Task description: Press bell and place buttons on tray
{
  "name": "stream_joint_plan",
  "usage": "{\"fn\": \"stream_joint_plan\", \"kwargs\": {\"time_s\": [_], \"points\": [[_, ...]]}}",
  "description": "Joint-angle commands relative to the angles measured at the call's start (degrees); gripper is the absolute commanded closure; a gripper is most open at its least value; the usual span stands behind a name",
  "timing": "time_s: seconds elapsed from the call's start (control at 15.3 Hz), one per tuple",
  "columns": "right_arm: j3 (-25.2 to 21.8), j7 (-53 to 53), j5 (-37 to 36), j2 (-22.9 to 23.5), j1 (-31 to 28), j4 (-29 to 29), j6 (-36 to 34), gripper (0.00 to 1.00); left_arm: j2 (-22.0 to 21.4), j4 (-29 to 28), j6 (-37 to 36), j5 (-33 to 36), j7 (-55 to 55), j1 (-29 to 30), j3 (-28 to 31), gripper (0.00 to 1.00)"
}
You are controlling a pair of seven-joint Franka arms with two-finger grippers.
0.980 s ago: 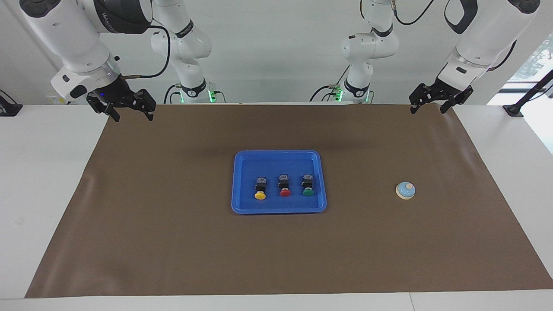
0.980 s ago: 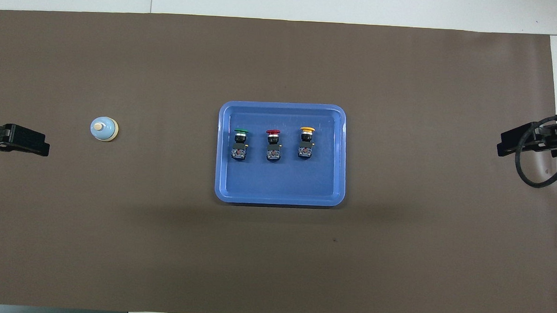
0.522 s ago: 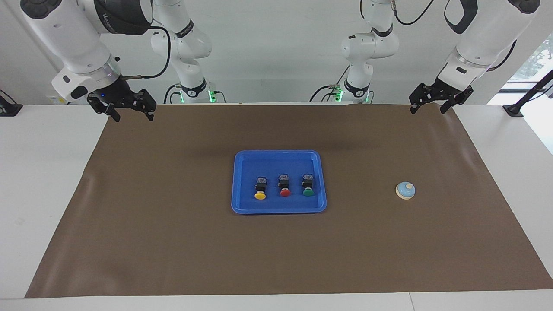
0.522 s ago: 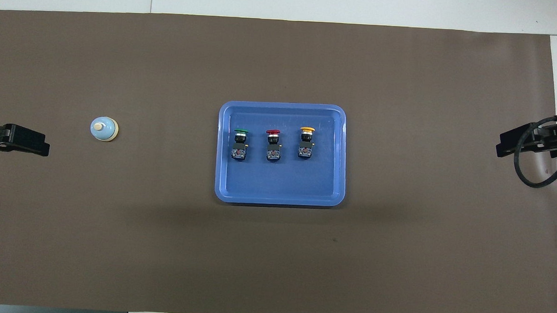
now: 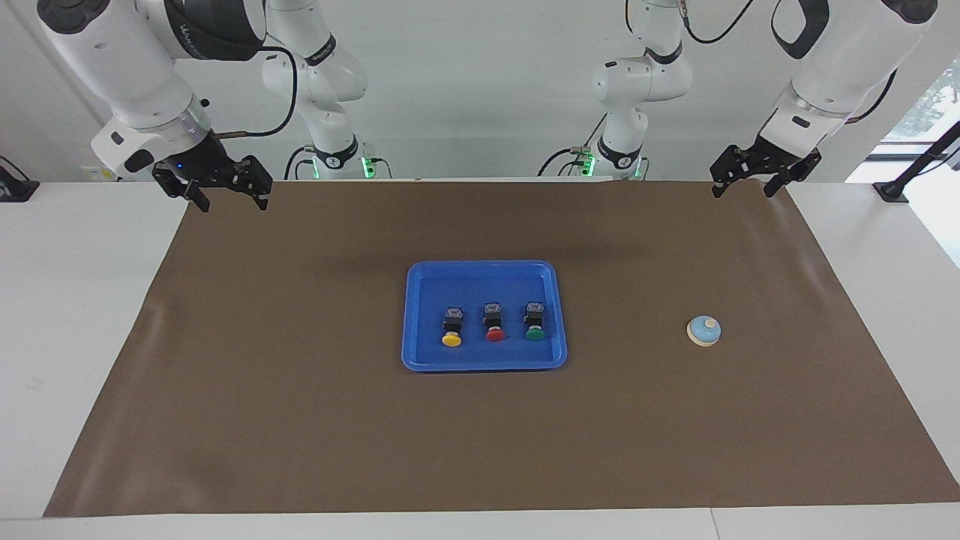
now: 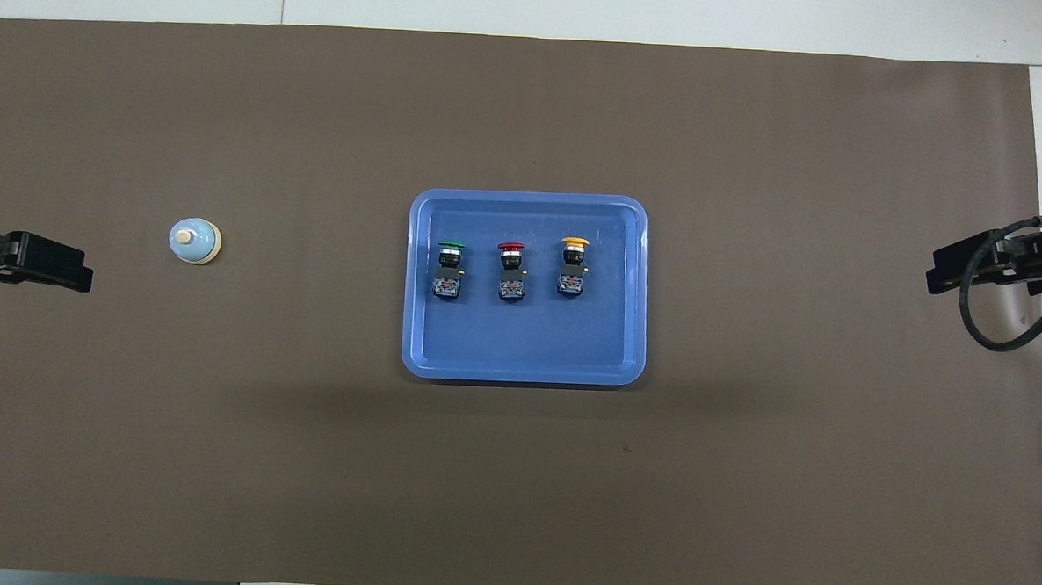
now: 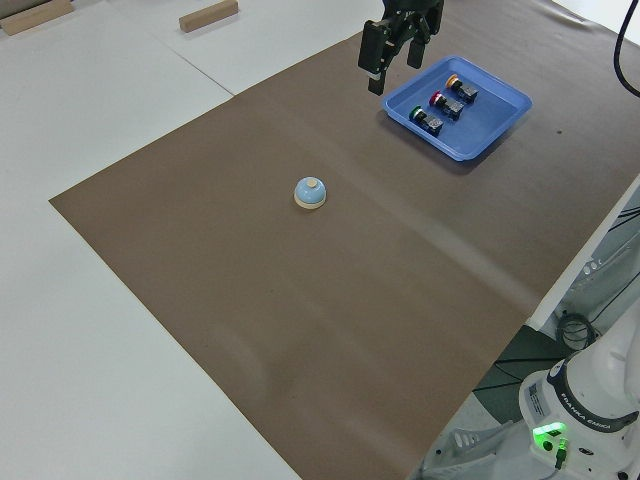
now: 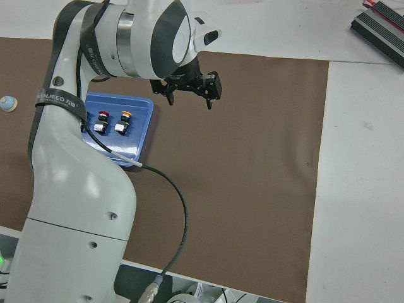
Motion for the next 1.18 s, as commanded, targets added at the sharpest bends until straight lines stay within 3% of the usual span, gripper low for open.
{"fn": "stream_joint_plan", "kwargs": {"time_s": [0.0, 0.33, 0.46, 0.65, 0.72, 0.78, 1.11], "points": [[0.5, -0.9, -0.7, -0.8, -0.5, -1.1, 0.5, 0.0, 0.0, 0.5, -0.9, 0.2, 0.2, -0.1, 0.2, 0.0], [0.5, -0.9, -0.7, -0.8, -0.5, -1.1, 0.5, 0.0, -0.4, -0.6, 0.1, 0.6, -0.4, 0.0, 0.4, 0.0], [0.5, -0.9, -0.7, -0.8, -0.5, -1.1, 0.5, 0.0, -1.9, -5.9, 7.5, 0.6, 0.6, 1.4, 0.7, 0.02], [0.5, -0.9, -0.7, -0.8, -0.5, -1.1, 0.5, 0.0, 0.5, -9.8, 15.1, 0.6, 2.3, 1.6, 0.7, 0.65], [0.5, -0.9, -0.7, -0.8, -0.5, -1.1, 0.5, 0.0, 1.5, -11.0, 17.8, 0.6, 2.2, 1.7, 0.7, 0.93], [0.5, -0.9, -0.7, -0.8, -0.5, -1.1, 0.5, 0.0, 3.0, -11.2, 19.3, 0.6, 1.8, 2.3, 0.7, 1.0], [0.5, -0.9, -0.7, -0.8, -0.5, -1.1, 0.5, 0.0, 11.1, -10.6, 25.2, 0.6, 1.8, 3.2, 0.7, 1.0]]}}
